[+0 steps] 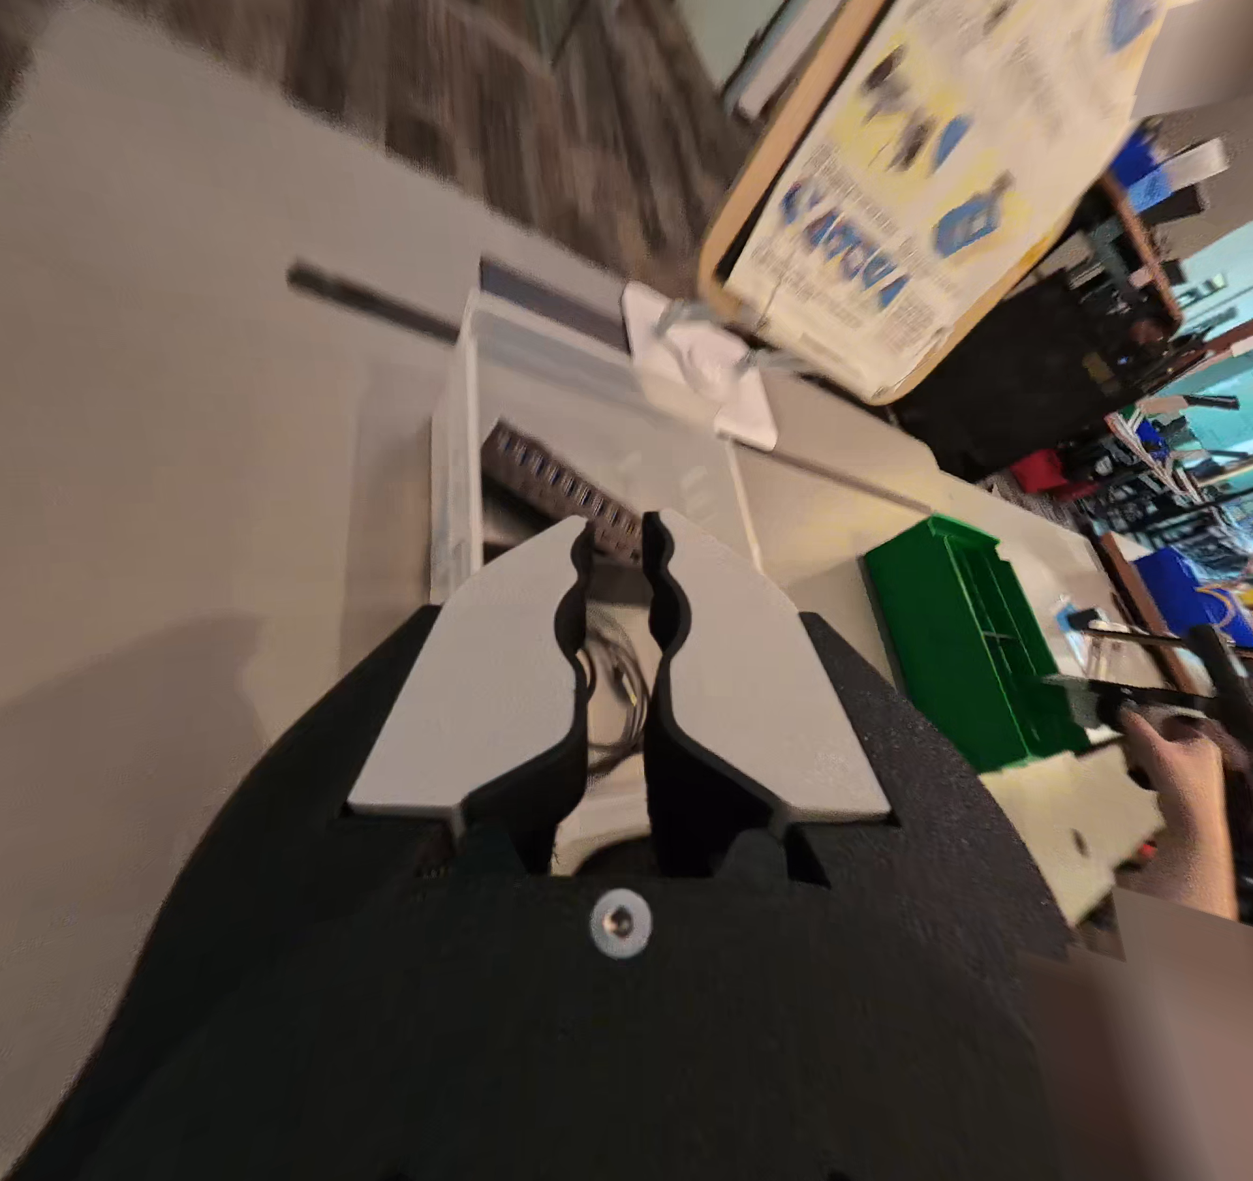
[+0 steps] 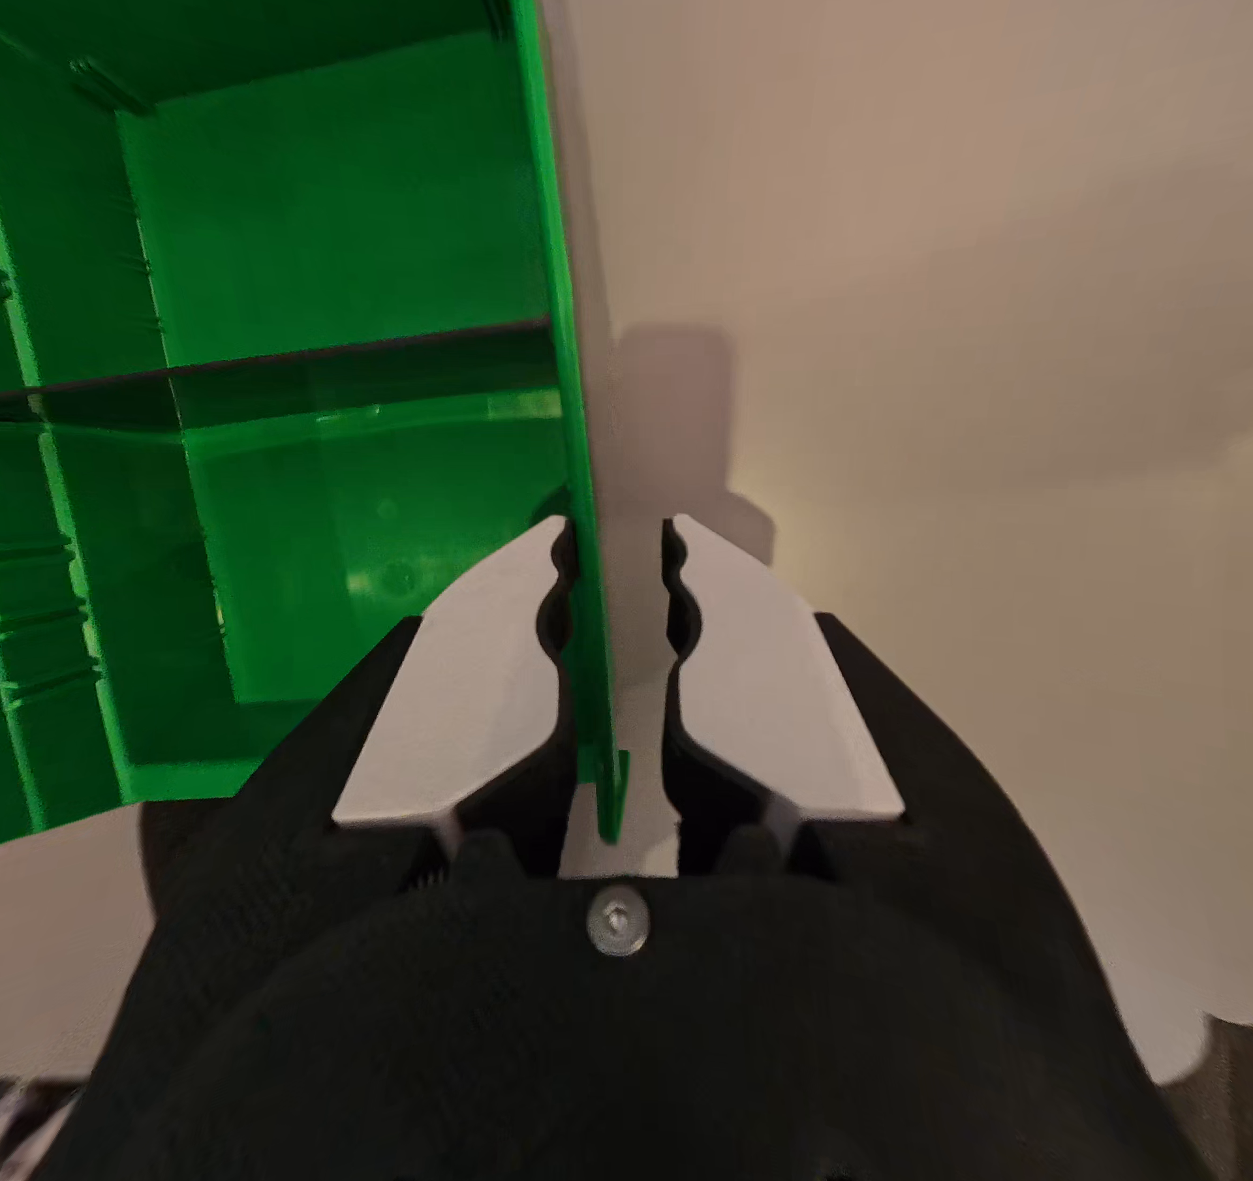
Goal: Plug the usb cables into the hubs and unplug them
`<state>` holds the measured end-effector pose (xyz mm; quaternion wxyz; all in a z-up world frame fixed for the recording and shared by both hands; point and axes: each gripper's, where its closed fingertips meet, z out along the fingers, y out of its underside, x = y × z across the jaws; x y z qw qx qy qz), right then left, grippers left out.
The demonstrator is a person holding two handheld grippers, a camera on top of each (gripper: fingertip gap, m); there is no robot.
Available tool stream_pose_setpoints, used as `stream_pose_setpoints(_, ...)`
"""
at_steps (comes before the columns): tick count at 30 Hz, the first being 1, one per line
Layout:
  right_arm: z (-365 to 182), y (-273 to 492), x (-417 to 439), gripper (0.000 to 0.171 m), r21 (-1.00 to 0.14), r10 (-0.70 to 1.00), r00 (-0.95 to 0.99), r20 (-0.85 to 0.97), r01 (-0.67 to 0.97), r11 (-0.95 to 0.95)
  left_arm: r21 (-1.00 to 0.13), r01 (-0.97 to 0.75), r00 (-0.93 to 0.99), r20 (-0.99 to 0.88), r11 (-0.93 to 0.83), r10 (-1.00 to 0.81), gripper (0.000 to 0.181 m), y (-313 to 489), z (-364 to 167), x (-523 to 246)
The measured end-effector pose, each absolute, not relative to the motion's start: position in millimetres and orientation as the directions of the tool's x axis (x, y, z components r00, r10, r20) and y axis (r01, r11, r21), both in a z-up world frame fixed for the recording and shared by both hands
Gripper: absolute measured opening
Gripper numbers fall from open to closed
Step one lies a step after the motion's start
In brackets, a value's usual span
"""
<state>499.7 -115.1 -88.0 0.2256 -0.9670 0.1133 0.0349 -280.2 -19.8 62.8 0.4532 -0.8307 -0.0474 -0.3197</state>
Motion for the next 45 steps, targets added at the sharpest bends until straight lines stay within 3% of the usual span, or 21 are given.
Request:
stream_pose_setpoints(5, 2.5, -97.5, 472.5, 0.023, -0.710, -0.073, 0.992, 0.106, 0.024, -0.704, -0.918, 0.312, 0.855, 0.384, -0.247, -0.348, 0.020, -47.2, 147.1, -260.1)
stream_pose_setpoints(8, 75.8, -82.1, 415.9, 0.022, -0.880, 0.040, 0.967, 0.252, 0.247, -0.406, -0.953, 0.291, 0.846, 0.296, -0.081, -0.444, 0.024, -58.5, 179.4, -234.6)
stream_pose_setpoints(13, 154.3, -78.4, 312.9, 0.057, -0.879, 0.080, 0.879, 0.471, 0.459, 0.131, -0.963, 0.245, 0.749, 0.115, 0.112, -0.653, 0.024, -77.0, 211.9, -174.0)
stream_pose_setpoints(15, 171.8, -76.6, 270.7, 0.058, -0.871, 0.143, 0.876, 0.460, 0.414, 0.266, -0.963, 0.234, 0.687, 0.066, 0.135, -0.724, 0.025, -84.4, 217.2, -149.1)
stream_pose_setpoints(19, 193.2, -66.2, 201.7, 0.064, -0.919, 0.366, 0.867, 0.339, 0.221, 0.327, -0.963, 0.237, 0.516, 0.016, 0.125, -0.857, 0.035, -98.7, 222.0, -99.2)
stream_pose_setpoints(23, 218.8, -65.3, 167.0, 0.030, -0.910, 0.478, 0.841, 0.252, 0.038, 0.413, -0.962, 0.259, 0.362, 0.008, 0.092, -0.932, 0.026, -108.6, 224.3, -61.8)
stream_pose_setpoints(25, 220.9, -72.0, 156.6, 0.022, -0.906, 0.558, 0.809, 0.185, -0.080, 0.416, -0.963, 0.249, 0.352, -0.008, 0.102, -0.936, 0.014, -106.5, 222.8, -50.7)
stream_pose_setpoints(27, 212.6, -84.7, 149.5, 0.000, -0.891, 0.645, 0.750, 0.150, -0.180, 0.418, -0.970, 0.214, 0.394, -0.018, 0.111, -0.919, 0.007, -97.6, 217.4, -44.6)
stream_pose_setpoints(29, 212.2, -90.0, 144.0, 0.000, -0.864, 0.710, 0.693, 0.127, -0.274, 0.423, -0.978, 0.178, 0.423, -0.020, 0.105, -0.906, 0.000, -89.7, 211.0, -40.2)
stream_pose_setpoints(31, 201.2, -85.5, 135.3, 0.001, -0.913, 0.765, 0.634, 0.111, -0.240, 0.331, -0.977, 0.187, 0.413, -0.019, 0.105, -0.911, 0.000, -89.0, 211.7, -36.4)
stream_pose_setpoints(45, 173.8, -79.9, 124.0, 0.000, -0.952, 0.914, 0.405, 0.003, -0.278, 0.126, -0.988, 0.154, 0.312, 0.022, 0.028, -0.950, 0.000, -93.1, 199.9, -5.9)
